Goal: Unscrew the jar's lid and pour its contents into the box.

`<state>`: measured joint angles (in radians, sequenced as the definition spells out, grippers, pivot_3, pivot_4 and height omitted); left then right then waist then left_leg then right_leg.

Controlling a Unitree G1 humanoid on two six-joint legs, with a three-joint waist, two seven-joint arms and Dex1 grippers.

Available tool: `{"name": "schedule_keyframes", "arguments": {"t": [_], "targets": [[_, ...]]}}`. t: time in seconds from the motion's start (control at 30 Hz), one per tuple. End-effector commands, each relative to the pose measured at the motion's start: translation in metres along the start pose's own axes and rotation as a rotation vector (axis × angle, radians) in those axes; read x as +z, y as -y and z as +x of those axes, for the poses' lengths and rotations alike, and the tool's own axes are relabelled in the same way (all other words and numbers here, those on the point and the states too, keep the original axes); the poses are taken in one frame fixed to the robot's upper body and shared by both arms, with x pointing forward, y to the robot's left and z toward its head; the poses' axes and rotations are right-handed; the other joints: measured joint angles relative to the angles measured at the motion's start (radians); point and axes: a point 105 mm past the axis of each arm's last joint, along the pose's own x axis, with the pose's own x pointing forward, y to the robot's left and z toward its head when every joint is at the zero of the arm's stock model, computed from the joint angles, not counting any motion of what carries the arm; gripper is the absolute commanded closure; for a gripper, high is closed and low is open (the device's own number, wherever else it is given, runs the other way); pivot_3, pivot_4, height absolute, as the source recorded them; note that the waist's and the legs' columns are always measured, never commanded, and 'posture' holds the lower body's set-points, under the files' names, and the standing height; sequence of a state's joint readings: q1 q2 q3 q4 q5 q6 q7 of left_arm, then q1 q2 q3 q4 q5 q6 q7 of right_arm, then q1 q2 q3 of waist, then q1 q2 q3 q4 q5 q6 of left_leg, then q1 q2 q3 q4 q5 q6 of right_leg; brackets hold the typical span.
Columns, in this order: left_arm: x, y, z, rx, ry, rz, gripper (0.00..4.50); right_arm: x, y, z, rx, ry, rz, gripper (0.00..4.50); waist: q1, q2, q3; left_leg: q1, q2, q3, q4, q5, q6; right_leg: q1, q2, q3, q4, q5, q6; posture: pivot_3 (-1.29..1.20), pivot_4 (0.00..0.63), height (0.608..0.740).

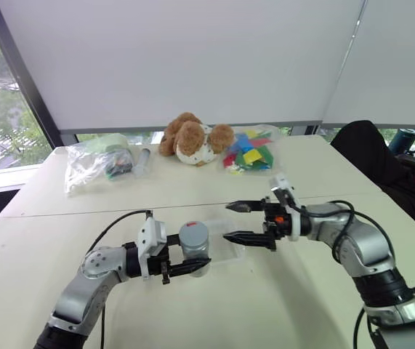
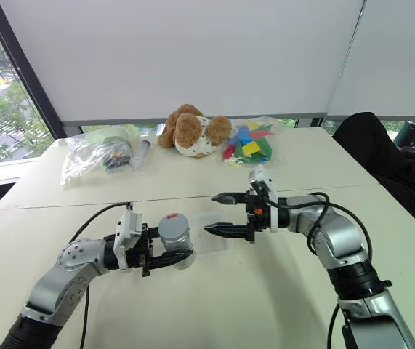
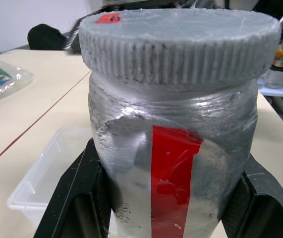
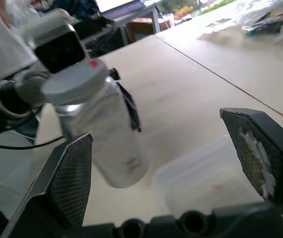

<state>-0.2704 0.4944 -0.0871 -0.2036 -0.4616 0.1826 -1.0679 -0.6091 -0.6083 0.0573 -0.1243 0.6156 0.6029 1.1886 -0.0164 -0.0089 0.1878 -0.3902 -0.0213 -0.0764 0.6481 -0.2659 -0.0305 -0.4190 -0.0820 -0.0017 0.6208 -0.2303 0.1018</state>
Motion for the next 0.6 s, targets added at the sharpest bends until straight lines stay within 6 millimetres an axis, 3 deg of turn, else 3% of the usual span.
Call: {"name": "schedule_keyframes", "arguments": {"t": [0.03, 0.23, 0.6], "targets": [[0.011, 0.000, 0.001, -0.006, 0.021, 0.039, 2.43, 0.028, -0.022, 0.017, 0.104, 0.066, -0.080, 0.03, 0.001, 0.000, 0.000, 0.000, 0.000, 0.000, 0.000, 0.000, 0.000, 0.000, 0.000, 0.000, 0.000, 0.000, 0.000, 0.00, 0.150, 0.740], [0.012, 0.002, 0.003, -0.015, 0.019, 0.033, 2.43, 0.035, -0.030, 0.052, 0.112, 0.052, -0.125, 0.03, 0.004, 0.000, 0.000, 0.000, 0.000, -0.001, 0.000, 0.000, 0.000, 0.000, 0.000, 0.000, 0.001, 0.000, 0.000, 0.00, 0.150, 0.740], [0.014, 0.002, 0.006, -0.011, 0.019, 0.032, 2.43, 0.032, -0.026, 0.080, 0.108, 0.014, -0.172, 0.03, 0.003, 0.000, 0.000, 0.000, 0.000, -0.001, 0.000, 0.000, 0.000, -0.001, 0.000, 0.000, 0.001, 0.000, 0.000, 0.00, 0.150, 0.740]]}}
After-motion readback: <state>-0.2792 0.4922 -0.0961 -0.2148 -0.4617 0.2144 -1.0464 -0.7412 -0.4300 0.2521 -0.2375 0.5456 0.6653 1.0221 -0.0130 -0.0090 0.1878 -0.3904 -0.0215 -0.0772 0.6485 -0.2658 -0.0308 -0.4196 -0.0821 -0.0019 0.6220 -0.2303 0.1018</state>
